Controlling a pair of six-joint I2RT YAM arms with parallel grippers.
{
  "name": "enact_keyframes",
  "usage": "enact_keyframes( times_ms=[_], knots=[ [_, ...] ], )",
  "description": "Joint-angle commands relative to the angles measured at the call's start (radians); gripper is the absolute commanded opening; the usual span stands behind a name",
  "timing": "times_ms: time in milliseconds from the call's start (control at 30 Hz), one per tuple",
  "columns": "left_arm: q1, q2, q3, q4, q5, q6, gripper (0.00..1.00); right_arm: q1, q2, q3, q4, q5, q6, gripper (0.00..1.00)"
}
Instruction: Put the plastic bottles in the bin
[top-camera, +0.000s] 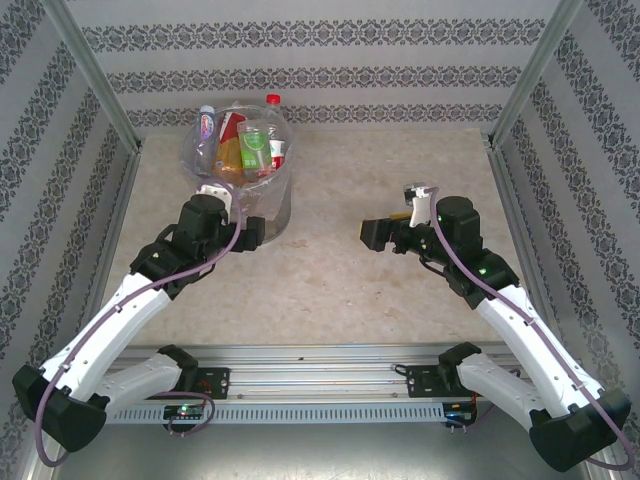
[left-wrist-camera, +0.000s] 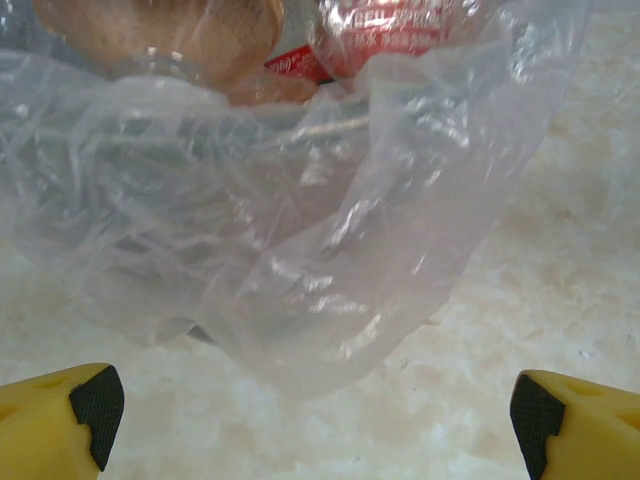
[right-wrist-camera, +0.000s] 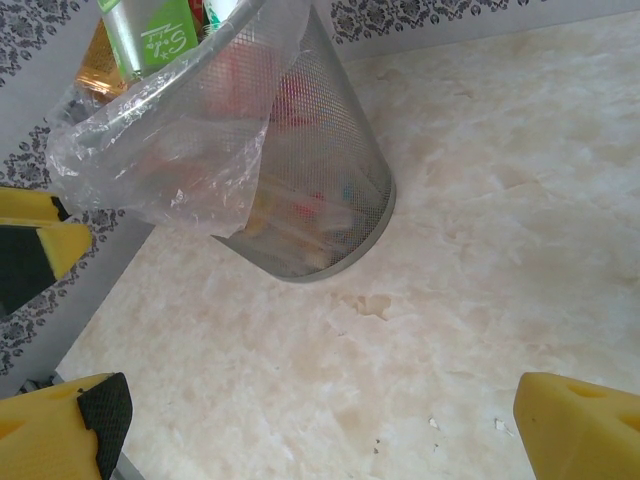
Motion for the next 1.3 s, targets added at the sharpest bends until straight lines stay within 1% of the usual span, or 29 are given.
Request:
enact_keyframes(
  times_ms=[0, 133, 300, 500, 600, 833, 1000, 1133, 1267],
  knots=[
    [-0.006, -0.005, -0.035, 0.204, -0.033, 0.044, 1.00, 0.000, -0.014, 0.006, 0.017, 0.019, 0.000, 0.98],
    [0.018, 0.022, -0.069, 0.317, -0.016, 0.081, 1.00, -0.001, -0.009, 0.004, 0.024, 0.020, 0.002, 0.98],
    [0.055, 0.074, -0.066, 0.394, 0.002, 0.109, 0.99, -0.002, 0.003, 0.006, 0.028, 0.016, -0.001, 0.98],
    [0.129, 0.135, -0.065, 0.483, 0.076, 0.095, 0.99, -0.006, 0.014, -0.005, 0.041, 0.012, 0.002, 0.98],
    [0.152, 0.169, -0.066, 0.531, 0.099, 0.085, 0.98, -0.006, 0.015, -0.012, 0.047, 0.014, 0.004, 0.98],
    [0.195, 0.283, -0.026, 0.631, 0.127, 0.083, 0.99, -0.013, 0.015, -0.020, 0.046, 0.028, -0.001, 0.98],
    [0.223, 0.359, 0.017, 0.693, 0.151, 0.092, 1.00, -0.014, 0.024, -0.031, 0.045, 0.063, -0.016, 0.98],
    [0.230, 0.356, 0.009, 0.703, 0.146, 0.099, 1.00, -0.017, 0.024, -0.048, 0.049, 0.112, -0.035, 0.98],
    [0.230, 0.305, -0.045, 0.685, 0.145, 0.099, 1.00, -0.018, 0.017, -0.068, 0.069, 0.170, -0.039, 0.98]
  ],
)
